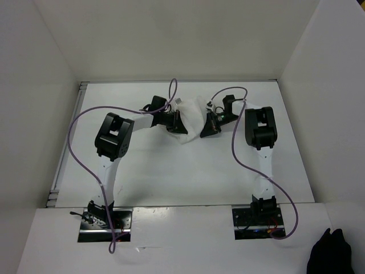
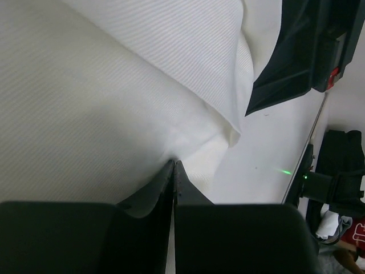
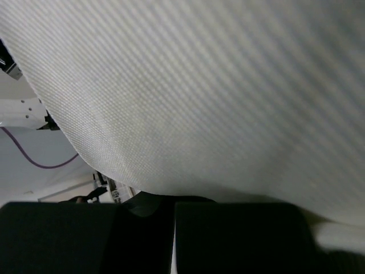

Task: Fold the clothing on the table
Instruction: Fold the skirt

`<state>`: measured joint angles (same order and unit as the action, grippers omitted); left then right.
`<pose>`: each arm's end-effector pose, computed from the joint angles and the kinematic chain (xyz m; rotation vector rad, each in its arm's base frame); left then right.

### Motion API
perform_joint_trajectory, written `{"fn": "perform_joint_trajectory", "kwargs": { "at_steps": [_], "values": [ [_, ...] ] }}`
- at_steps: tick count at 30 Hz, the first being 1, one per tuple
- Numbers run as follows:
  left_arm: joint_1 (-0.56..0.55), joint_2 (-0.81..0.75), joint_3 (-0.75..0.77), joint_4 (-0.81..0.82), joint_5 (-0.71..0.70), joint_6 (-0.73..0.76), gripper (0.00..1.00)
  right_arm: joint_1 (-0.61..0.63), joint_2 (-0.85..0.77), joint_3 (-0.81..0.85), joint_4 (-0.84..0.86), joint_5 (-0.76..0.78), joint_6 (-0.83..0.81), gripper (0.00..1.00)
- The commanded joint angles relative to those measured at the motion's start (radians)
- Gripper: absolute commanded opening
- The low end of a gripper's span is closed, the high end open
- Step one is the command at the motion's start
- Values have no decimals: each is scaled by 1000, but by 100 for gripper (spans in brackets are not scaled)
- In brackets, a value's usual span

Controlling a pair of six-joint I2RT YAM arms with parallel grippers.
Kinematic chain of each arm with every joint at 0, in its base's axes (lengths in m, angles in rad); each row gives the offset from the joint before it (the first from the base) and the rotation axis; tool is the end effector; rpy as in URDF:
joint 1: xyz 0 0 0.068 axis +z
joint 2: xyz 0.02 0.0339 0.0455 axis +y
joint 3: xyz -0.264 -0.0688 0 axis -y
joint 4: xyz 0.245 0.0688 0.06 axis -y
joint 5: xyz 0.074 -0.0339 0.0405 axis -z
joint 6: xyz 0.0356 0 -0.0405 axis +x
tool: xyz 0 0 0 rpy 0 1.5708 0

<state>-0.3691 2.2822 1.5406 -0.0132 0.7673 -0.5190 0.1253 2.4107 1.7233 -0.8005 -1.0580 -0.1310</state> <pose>0.4445 -0.1984 0.1240 0.2378 2.4238 -1.3200 0.4442 0.0872 0.0895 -0.4020 2.6176 1.5473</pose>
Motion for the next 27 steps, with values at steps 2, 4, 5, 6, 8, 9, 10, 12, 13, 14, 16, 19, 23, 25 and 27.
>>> {"fn": "perform_joint_trajectory", "kwargs": {
  "at_steps": [2,4,5,6,8,9,10,12,13,14,16,19,23,25,27],
  "values": [
    [4,-48,-65,51,-58,39,8,-27,-60,-7,38,-6,-19,0],
    [4,-139,-91,91,-103,28,14,-36,-99,-25,38,-46,-65,0],
    [4,-167,-91,91,-103,28,19,-36,-140,-37,38,-92,-88,0],
    [4,-215,-91,91,-115,42,24,-36,-160,-37,14,-123,-116,0],
    [4,-253,-48,70,-106,69,26,-46,-215,-47,-17,-203,-194,0],
    [4,-280,-48,70,-91,70,28,-46,-229,-56,-17,-215,-194,0],
    [-7,-280,-37,79,-42,70,29,-46,-240,-56,-17,-224,-194,0],
    [-19,-255,-7,61,-2,82,29,-36,-240,-56,29,-200,-151,0],
    [-33,-230,15,29,-2,94,27,-36,-240,-33,29,-177,-133,0],
    [-33,-170,39,-46,-2,114,25,-26,-210,-21,43,-128,-104,0],
    [-33,-126,58,-65,-16,129,25,-26,-176,2,43,-105,-104,1],
    [-33,-92,-25,10,-45,105,25,-26,-122,16,64,-63,-62,0],
    [-33,-41,-25,12,-45,94,25,-26,-41,70,90,1,-10,0],
    [-33,-26,-8,-26,-63,94,25,-26,-18,91,90,10,4,0],
    [-33,-26,1,-36,-95,105,25,-26,-18,101,80,23,4,0]
  ]
}}
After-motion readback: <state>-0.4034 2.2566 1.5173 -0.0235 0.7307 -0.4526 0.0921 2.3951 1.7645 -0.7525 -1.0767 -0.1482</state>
